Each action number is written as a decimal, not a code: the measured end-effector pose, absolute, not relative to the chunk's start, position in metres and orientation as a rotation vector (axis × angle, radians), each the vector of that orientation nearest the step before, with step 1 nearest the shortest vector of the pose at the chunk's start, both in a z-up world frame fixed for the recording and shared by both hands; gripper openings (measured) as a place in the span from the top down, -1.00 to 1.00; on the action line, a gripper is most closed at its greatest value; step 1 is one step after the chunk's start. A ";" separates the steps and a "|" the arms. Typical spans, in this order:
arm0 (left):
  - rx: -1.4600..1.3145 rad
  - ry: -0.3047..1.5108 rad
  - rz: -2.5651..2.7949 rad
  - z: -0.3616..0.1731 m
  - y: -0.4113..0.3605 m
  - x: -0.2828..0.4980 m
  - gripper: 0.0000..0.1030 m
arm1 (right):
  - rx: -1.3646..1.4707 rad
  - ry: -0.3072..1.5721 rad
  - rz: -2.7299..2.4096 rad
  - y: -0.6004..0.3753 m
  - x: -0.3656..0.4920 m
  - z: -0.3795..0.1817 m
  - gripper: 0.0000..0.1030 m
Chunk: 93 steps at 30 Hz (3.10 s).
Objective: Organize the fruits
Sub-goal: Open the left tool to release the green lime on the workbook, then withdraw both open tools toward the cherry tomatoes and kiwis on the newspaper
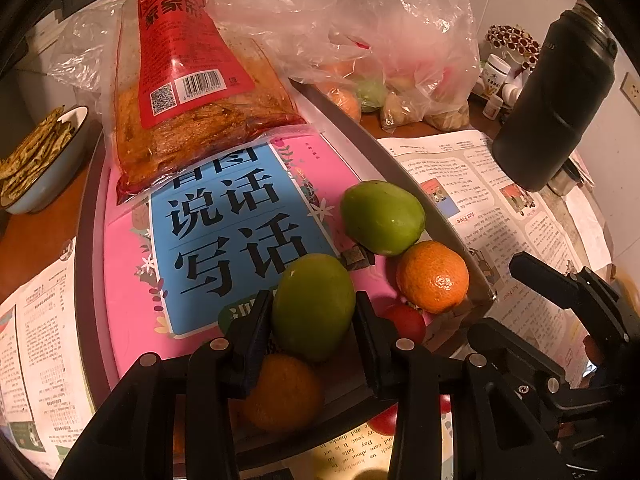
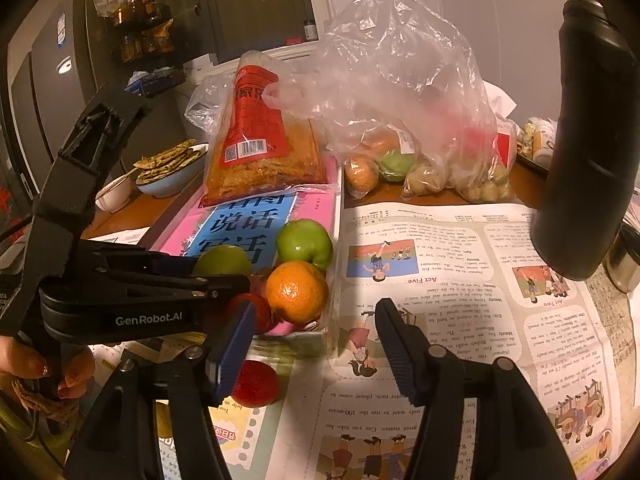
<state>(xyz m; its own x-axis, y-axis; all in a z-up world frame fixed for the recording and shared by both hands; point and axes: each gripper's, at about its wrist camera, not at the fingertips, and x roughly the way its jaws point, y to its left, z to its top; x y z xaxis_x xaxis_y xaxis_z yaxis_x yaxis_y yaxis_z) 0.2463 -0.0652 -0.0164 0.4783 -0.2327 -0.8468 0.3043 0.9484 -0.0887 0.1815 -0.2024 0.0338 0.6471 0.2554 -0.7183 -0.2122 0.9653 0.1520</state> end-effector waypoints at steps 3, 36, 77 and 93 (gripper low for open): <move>0.070 1.012 -0.328 -0.014 -0.064 0.244 0.19 | 0.060 0.824 0.260 -0.203 0.181 0.034 -0.27; 0.016 0.911 -0.261 0.029 -0.039 0.212 -0.38 | 0.100 0.797 0.218 -0.224 0.168 0.047 -0.48; 0.048 0.838 -0.240 0.051 -0.028 0.142 -0.39 | 0.072 0.759 0.286 -0.212 0.147 0.062 -0.78; 0.023 0.842 -0.233 0.045 -0.013 0.124 -0.40 | 0.075 0.735 0.272 -0.218 0.139 0.069 -0.90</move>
